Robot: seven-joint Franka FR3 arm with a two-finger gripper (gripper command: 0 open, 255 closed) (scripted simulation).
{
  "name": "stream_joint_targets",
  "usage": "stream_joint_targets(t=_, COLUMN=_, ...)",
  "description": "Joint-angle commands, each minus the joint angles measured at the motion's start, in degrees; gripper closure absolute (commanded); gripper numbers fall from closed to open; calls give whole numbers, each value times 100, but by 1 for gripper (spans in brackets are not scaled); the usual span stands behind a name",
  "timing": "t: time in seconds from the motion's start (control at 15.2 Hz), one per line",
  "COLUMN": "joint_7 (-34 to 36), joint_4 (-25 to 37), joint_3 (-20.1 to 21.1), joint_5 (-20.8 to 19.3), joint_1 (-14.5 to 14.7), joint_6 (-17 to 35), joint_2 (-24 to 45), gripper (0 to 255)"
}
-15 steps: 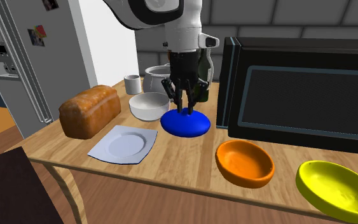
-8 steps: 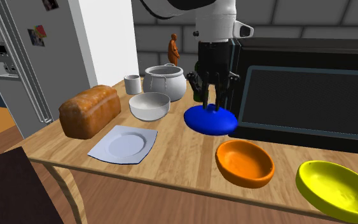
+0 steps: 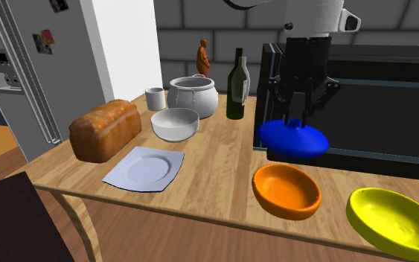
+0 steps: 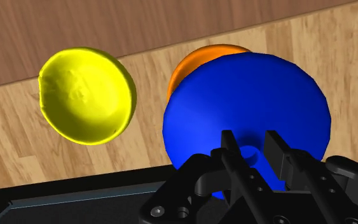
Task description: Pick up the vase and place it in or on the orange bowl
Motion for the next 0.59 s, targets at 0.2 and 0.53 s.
stream_joint_targets(t=0.2, joint_7=-59, joint_4=269, joint_3=20, joint_5=34, joint_1=-102, joint_6=36, joint_2=305, gripper=255)
stream_joint_targets(t=0.53, joint_7=-64, joint_4=-9, joint_3=30, joint_5=47, joint_1=-80, joint_6=374, joint_2=369, gripper=255)
